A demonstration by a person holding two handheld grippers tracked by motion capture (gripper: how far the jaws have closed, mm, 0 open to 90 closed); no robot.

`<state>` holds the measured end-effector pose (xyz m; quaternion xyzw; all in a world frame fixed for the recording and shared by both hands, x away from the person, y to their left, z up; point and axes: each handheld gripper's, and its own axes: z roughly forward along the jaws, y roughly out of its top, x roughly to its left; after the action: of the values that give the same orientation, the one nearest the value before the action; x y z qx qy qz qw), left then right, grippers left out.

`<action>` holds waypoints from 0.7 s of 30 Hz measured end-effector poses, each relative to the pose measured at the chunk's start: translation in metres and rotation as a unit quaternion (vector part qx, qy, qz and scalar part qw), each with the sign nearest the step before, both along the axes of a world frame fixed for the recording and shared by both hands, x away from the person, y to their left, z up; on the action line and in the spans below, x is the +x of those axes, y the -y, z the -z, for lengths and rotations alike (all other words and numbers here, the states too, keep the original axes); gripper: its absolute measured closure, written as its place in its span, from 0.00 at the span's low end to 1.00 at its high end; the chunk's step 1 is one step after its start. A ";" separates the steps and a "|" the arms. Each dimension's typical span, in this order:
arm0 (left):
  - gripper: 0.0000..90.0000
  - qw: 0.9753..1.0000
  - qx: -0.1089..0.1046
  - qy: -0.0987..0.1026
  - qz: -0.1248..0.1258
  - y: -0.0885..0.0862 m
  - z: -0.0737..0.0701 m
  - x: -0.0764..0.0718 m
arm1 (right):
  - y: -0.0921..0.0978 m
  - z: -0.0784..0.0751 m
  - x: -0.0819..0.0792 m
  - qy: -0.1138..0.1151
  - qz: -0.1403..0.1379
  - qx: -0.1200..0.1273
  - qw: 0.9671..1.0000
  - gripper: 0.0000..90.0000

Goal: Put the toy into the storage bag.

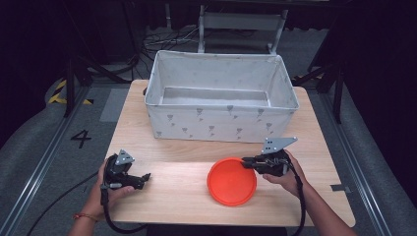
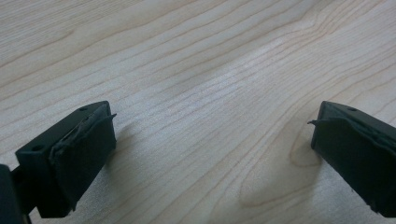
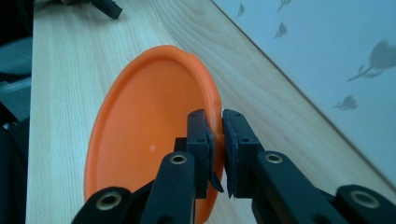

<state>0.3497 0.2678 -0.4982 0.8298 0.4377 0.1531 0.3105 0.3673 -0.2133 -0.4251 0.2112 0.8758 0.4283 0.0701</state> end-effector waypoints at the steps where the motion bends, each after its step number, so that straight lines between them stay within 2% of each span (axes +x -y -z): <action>1: 0.00 1.000 0.000 -0.001 -0.001 0.000 0.000 0.000 | 0.000 -0.005 -0.003 0.010 0.001 -0.006 1.000 0.91; 9: 0.01 1.000 -0.001 -0.001 -0.002 0.000 0.000 -0.001 | 0.011 -0.032 -0.015 0.050 -0.005 -0.020 0.999 0.91; 16: 0.01 1.000 -0.001 -0.001 -0.002 0.000 0.000 -0.001 | 0.020 -0.043 -0.017 0.064 -0.002 -0.025 0.998 0.91; 20: 0.01 1.000 -0.001 -0.001 -0.002 0.000 0.000 -0.001 | 0.022 -0.052 -0.019 0.073 -0.002 -0.040 0.997 0.91; 21: 0.01 1.000 -0.002 -0.001 -0.004 0.000 0.000 -0.001 | 0.024 -0.058 -0.020 0.080 0.003 -0.048 0.996 0.91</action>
<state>0.3484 0.2675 -0.4983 0.8279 0.4413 0.1524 0.3109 0.3476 -0.2373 -0.3670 0.1751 0.8864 0.4010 0.1512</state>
